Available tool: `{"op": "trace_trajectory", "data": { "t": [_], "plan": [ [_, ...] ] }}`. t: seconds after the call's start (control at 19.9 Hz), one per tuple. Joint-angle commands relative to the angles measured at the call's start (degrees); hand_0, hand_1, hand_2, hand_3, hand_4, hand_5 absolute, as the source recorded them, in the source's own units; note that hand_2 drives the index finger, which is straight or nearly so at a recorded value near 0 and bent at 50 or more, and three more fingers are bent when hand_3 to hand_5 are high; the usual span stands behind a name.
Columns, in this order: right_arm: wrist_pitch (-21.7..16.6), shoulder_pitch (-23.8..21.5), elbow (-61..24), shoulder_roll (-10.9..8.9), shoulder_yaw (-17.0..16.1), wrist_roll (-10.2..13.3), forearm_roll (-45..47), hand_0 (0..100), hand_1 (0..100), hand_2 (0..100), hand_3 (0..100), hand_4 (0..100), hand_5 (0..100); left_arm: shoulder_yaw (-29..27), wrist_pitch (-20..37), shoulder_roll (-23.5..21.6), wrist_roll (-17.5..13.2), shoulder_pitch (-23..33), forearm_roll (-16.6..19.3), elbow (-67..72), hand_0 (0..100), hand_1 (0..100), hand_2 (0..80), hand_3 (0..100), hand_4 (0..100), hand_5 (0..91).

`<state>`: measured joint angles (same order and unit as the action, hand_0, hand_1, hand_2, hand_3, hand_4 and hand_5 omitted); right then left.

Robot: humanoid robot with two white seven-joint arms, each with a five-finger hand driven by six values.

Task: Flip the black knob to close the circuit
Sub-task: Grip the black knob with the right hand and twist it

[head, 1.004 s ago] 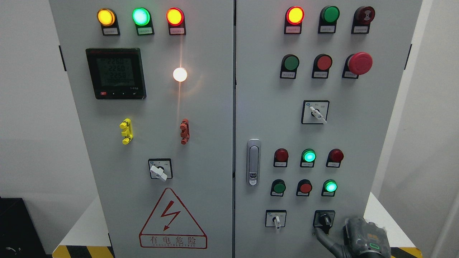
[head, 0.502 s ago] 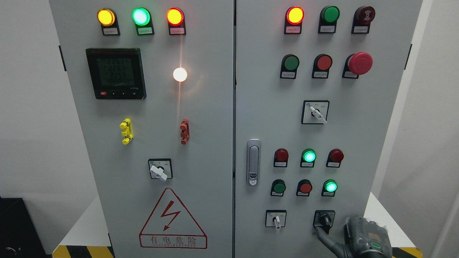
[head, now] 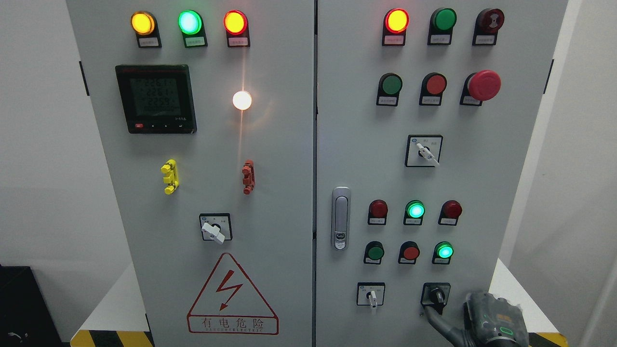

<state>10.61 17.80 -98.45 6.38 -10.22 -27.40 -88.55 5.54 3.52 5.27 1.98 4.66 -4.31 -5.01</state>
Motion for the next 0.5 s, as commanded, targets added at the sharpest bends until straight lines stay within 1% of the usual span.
{"op": "trace_trajectory", "data": {
  "t": [0.0, 0.45],
  "plan": [
    [0.0, 0.0, 0.2, -0.05, -0.4, 0.2, 0.0, 0, 0, 88, 100, 90, 87, 0.0, 0.0, 0.0, 0.0, 0.0, 0.0, 0.0, 12, 56, 0.0, 0, 0, 0.0],
    [0.0, 0.0, 0.3, -0.14, -0.6, 0.2, 0.0, 0, 0, 88, 100, 89, 87, 0.0, 0.0, 0.0, 0.0, 0.0, 0.0, 0.0, 12, 56, 0.0, 0, 0, 0.0]
  ]
}}
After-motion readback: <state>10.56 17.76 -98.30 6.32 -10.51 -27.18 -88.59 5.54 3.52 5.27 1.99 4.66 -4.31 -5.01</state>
